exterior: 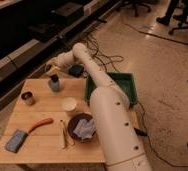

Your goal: Place eraser in plastic cup

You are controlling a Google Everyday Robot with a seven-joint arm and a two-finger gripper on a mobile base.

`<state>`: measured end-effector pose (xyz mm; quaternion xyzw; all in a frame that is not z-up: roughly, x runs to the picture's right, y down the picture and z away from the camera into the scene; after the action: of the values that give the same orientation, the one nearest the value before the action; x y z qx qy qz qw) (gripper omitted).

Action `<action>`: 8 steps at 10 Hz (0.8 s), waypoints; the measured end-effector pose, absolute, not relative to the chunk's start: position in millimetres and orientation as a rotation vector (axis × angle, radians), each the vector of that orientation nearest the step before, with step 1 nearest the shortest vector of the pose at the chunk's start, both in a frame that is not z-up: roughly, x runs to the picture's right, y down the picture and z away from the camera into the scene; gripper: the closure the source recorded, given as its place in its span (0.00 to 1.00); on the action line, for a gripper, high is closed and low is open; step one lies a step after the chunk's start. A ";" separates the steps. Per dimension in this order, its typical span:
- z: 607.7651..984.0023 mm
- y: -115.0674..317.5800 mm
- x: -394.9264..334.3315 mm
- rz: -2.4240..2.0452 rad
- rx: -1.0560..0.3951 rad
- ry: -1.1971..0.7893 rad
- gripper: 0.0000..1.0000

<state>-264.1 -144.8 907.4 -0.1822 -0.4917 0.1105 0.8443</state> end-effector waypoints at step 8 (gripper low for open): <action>918.5 -141.7 -271.9 0.233 -0.407 -1.054 1.00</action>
<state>-271.9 -141.7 918.5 -0.1922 -0.4981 0.1101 0.8384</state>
